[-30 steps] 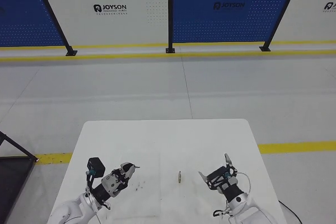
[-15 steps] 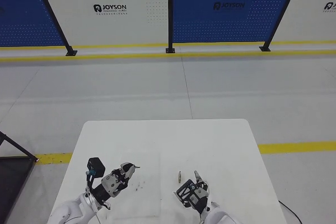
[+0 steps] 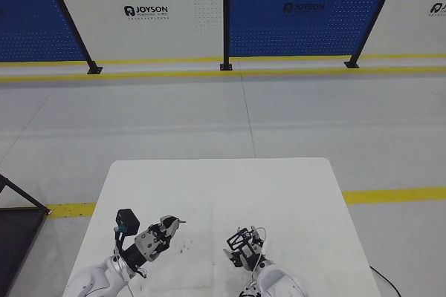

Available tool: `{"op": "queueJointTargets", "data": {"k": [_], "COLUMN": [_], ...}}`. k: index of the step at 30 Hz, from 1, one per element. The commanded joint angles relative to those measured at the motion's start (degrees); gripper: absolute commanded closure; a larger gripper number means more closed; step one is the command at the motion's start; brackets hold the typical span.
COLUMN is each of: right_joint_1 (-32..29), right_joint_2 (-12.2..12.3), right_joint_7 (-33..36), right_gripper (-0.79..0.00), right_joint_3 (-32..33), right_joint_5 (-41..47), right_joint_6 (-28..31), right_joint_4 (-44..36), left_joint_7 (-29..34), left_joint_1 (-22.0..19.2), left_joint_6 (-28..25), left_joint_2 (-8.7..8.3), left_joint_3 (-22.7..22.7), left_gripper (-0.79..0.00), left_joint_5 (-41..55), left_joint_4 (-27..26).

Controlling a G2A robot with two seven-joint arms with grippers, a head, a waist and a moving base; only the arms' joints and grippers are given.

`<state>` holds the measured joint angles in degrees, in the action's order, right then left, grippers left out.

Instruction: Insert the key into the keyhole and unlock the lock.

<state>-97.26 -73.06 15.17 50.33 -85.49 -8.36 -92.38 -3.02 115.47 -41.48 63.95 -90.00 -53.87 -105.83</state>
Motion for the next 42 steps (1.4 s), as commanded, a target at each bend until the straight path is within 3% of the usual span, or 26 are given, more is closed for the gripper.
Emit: {"op": "queueJointTargets", "data": {"k": [1,7,18,20,22,23,24,29,32,42], "right_joint_1": [0.50,2.17,4.23,4.43,4.51,4.56,4.59,3.83,1.91,-6.13], "right_joint_2": [-0.28,-0.94,-1.79,-1.91,-2.03,-2.06,-2.09,-1.96,-1.39,0.96], "right_joint_7": [-0.43,-1.18,-2.07,-2.20,-2.46,-2.53,-2.62,-4.02,-6.02,-9.16], "right_gripper": [-0.693,-0.388,-0.299,-0.234,-0.129,-0.022,0.000,0.000,0.000,0.000], "right_joint_3": [-0.20,-0.58,-1.16,-1.21,-1.16,-1.10,-1.02,0.65,3.52,13.45], "right_joint_5": [0.88,3.38,4.41,4.62,5.11,5.23,5.37,7.90,12.19,31.64], "right_joint_6": [-1.13,-1.84,-3.19,-3.31,-3.46,-3.50,-3.50,-2.63,0.83,22.59], "right_joint_4": [0.87,3.59,6.68,6.99,7.09,7.14,7.10,4.46,0.04,-12.71], "left_joint_7": [0.00,0.00,0.00,0.00,0.00,0.00,0.00,0.00,0.00,0.00], "left_joint_1": [0.00,0.00,0.00,0.00,0.00,0.00,0.00,0.00,0.00,0.00], "left_joint_6": [0.00,0.00,0.00,0.00,0.00,0.00,0.00,0.00,0.00,0.00], "left_joint_2": [0.00,0.00,0.00,0.00,0.00,0.00,0.00,0.00,0.00,0.00], "left_joint_3": [0.00,0.00,0.00,0.00,0.00,0.00,0.00,0.00,0.00,0.00], "left_gripper": [0.000,0.000,0.000,0.000,0.000,0.000,0.000,0.000,0.000,0.000], "left_joint_5": [0.00,0.00,0.00,0.00,0.00,0.00,0.00,0.00,0.00,0.00], "left_joint_4": [0.00,0.00,0.00,0.00,0.00,0.00,0.00,0.00,0.00,0.00]}}
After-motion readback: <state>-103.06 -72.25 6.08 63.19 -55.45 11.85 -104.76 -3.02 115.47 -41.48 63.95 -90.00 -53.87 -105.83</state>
